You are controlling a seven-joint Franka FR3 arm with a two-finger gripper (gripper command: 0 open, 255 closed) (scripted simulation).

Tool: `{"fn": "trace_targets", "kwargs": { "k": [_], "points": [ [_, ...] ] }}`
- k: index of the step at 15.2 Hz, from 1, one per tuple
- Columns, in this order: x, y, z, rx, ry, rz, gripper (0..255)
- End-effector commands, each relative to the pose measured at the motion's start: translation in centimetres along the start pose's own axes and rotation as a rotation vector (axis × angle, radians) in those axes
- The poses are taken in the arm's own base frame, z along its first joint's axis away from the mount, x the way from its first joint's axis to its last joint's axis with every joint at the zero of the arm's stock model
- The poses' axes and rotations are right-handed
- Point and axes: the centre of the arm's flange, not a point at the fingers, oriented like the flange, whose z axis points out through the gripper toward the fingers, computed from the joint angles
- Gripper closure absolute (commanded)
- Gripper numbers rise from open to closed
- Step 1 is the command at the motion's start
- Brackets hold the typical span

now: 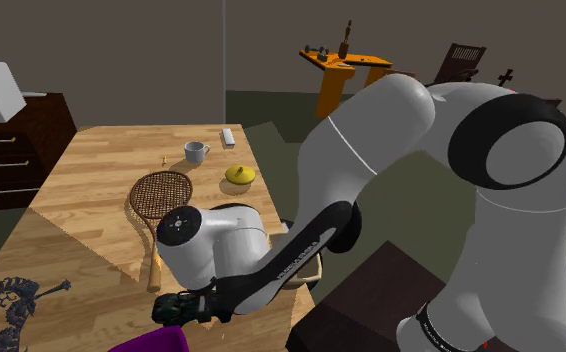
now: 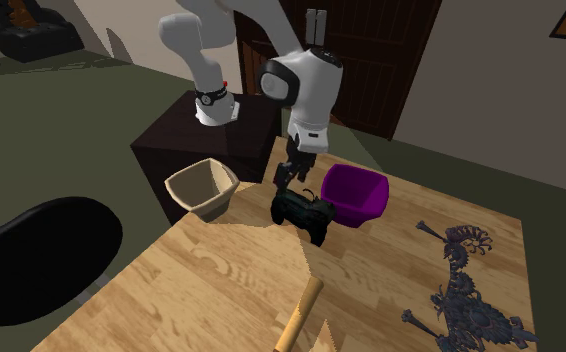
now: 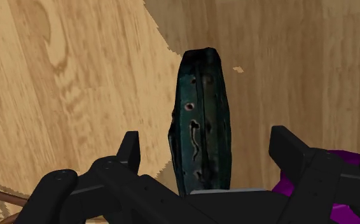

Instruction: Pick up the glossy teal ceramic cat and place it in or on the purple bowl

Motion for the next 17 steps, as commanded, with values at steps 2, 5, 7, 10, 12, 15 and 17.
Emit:
{"fn": "trace_targets", "kwargs": {
  "k": [2, 5, 7, 10, 12, 15, 17],
  "points": [
    [0.4, -0.1, 1.6, -0.003, 0.002, -0.008, 0],
    [0.4, -0.1, 3.1, -0.003, 0.002, -0.008, 0],
    [0.4, -0.1, 4.0, -0.003, 0.002, -0.008, 0],
    [0.4, -0.1, 4.0, -0.003, 0.002, -0.008, 0],
    [0.4, -0.1, 4.0, -0.003, 0.002, -0.008, 0],
    [0.4, -0.1, 4.0, -0.003, 0.002, -0.008, 255],
    [0.4, -0.1, 4.0, -0.003, 0.002, -0.008, 255]
  ]
}}
